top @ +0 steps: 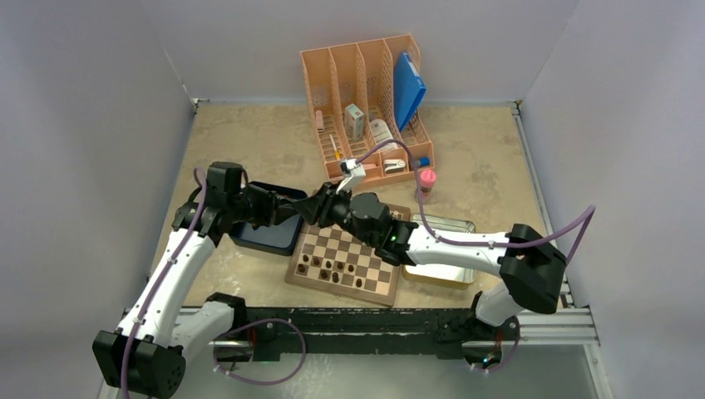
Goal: Set up the chess pieces on the board
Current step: Place the chess piece on the chessboard.
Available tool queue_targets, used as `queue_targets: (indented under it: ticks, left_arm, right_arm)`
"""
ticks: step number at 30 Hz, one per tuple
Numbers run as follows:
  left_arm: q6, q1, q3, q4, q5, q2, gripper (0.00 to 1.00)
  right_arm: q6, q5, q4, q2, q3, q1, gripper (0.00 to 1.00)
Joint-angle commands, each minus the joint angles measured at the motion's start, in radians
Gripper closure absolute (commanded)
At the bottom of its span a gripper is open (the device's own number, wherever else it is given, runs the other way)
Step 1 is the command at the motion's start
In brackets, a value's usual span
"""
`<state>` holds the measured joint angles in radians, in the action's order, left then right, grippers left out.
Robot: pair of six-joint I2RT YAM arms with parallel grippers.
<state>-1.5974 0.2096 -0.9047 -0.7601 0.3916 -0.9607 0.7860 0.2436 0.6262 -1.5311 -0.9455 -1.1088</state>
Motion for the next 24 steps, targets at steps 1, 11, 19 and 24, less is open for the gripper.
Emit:
queue_targets:
  ticks: [1, 11, 19, 24]
  left_arm:
    - [-0.024, -0.006, -0.01, 0.083, 0.036, 0.018, 1.0]
    - [-0.064, -0.006, -0.007, 0.082, 0.016, 0.036, 1.0]
    - [-0.081, -0.006, -0.007, 0.09, 0.01, 0.042, 1.0]
    - [-0.088, -0.006, -0.005, 0.096, 0.0, 0.045, 1.0]
  right_arm:
    - [0.031, -0.001, 0.03, 0.037, 0.008, 0.0, 0.7]
    - [0.034, 0.008, 0.011, 0.052, 0.01, 0.0, 0.62]
    - [0.052, 0.004, -0.053, 0.055, 0.009, 0.0, 0.62]
    - [0.054, 0.017, -0.055, 0.065, 0.018, -0.001, 0.7]
